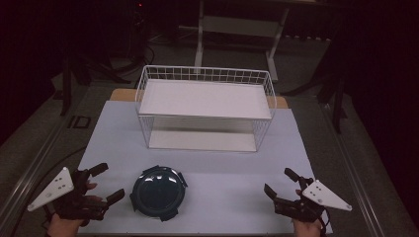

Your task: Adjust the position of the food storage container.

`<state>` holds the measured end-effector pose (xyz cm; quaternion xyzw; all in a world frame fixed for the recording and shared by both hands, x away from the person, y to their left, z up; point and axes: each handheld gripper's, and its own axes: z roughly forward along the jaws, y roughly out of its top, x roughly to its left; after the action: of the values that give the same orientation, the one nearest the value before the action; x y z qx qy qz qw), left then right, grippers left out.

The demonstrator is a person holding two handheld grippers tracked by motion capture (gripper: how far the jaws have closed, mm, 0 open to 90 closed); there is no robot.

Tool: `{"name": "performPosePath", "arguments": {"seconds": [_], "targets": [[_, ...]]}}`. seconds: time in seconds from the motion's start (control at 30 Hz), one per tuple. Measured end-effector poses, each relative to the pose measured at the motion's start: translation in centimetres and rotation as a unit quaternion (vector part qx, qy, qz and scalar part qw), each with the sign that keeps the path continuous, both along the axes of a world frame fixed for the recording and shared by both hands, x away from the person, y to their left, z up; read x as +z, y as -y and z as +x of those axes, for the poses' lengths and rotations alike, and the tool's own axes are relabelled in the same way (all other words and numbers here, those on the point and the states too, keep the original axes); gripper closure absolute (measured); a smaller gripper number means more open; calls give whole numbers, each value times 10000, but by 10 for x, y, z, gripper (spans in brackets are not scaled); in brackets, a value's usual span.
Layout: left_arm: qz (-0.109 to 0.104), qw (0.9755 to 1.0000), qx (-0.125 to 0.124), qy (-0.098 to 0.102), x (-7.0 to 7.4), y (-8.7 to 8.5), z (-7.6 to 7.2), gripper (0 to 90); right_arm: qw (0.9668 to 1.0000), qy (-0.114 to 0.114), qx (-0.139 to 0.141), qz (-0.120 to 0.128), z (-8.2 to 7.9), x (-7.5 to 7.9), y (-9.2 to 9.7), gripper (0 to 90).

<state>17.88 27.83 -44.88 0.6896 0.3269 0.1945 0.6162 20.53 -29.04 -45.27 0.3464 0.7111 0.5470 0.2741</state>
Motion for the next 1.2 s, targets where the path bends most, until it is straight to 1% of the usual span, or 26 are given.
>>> {"name": "performPosePath", "arguments": {"seconds": [0.1, 0.2, 0.23, 0.3, 0.4, 0.43, 0.47, 0.53, 0.57, 0.6, 0.63, 0.67, 0.7, 0.73, 0.77, 0.8, 0.9, 0.93, 0.97, 1.0, 1.03, 1.07, 1.1, 1.13, 1.17, 1.2], "targets": [[55, 9999, -88, -56, 7, -4, -1, 10, 10000, 0, 2, 10, 0, 0, 0, 138], [37, 9987, -323, -398, 10, -10, 0, 9, 10000, -11, 29, 38, 0, 0, -1, 138], [51, 9984, -352, -445, 10, -12, 0, 9, 10000, -11, 29, 38, 0, 0, -1, 138], [116, 9984, -331, -440, 9, -15, -2, 9, 10000, -11, 40, 30, 0, 0, -1, 138], [34, 9979, -324, -552, 6, -20, -2, 9, 10000, -38, 36, 15, 1, -1, -2, 138], [178, 9974, -296, -630, 2, -23, -1, 10, 10000, -43, 41, 12, 1, -1, -3, 138], [178, 9974, -296, -630, 2, -23, -1, 15, 10000, -59, 37, 6, 2, -1, -3, 138], [323, 9965, -309, -711, -3, -24, 0, 37, 10000, -64, 40, 4, 2, -1, -3, 138], [377, 9958, -351, -754, -6, -25, 0, 62, 10000, -65, 40, 6, 2, -1, -3, 138], [468, 9947, -383, -831, -9, -26, 1, 143, 10000, -60, 40, 4, 1, -1, -3, 138], [559, 9938, -405, -870, -12, -27, 1, 176, 10000, -59, 40, 5, 1, -1, -3, 138], [647, 9923, -426, -963, -16, -27, 2, 226, 10000, -57, 37, 6, 1, -1, -3, 138], [742, 9905, -417, -1084, -20, -27, 3, 226, 10000, -57, 37, 6, 1, -1, -3, 138], [924, 9873, -505, -1193, -28, -27, 5, 351, 10000, -69, 43, 12, 2, -2, -3, 138], [924, 9873, -505, -1193, -28, -27, 5, 400, 10000, -69, 43, 12, 2, -2, -3, 138], [1002, 9853, -542, -1271, -31, -27, 5, 400, 10000, -75, 47, 23, 2, -2, -3, 138], [1198, 9794, -726, -1453, -39, -24, 7, 526, 9999, -98, 40, 43, 3, -2, -2, 138], [1243, 9774, -803, -1510, -41, -22, 7, 599, 9999, -98, 41, 49, 3, -2, -2, 138], [1289, 9759, -863, -1537, -43, -21, 7, 599, 9999, -98, 41, 49, 3, -2, -2, 138], [1369, 9737, -900, -1583, -44, -19, 7, 621, 9999, -97, 44, 46, 3, -2, -2, 138], [1435, 9716, -941, -1627, -45, -17, 7, 683, 9999, -93, 49, 40, 3, -2, -3, 138], [1496, 9695, -975, -1680, -46, -14, 7, 683, 9999, -93, 49, 40, 3, -2, -3, 138], [1580, 9675, -985, -1709, -48, -12, 7, 703, 9999, -91, 54, 39, 3, -2, -3, 138], [1644, 9658, -1009, -1733, -49, -10, 8, 762, 9999, -99, 58, 44, 3, -2, -3, 138], [1723, 9640, -984, -1773, -50, -8, 8, 762, 9999, -99, 58, 44, 3, -2, -3, 138], [1790, 9626, -952, -1800, -51, -7, 8, 795, 9999, -102, 59, 41, 3, -2, -3, 138]]}}
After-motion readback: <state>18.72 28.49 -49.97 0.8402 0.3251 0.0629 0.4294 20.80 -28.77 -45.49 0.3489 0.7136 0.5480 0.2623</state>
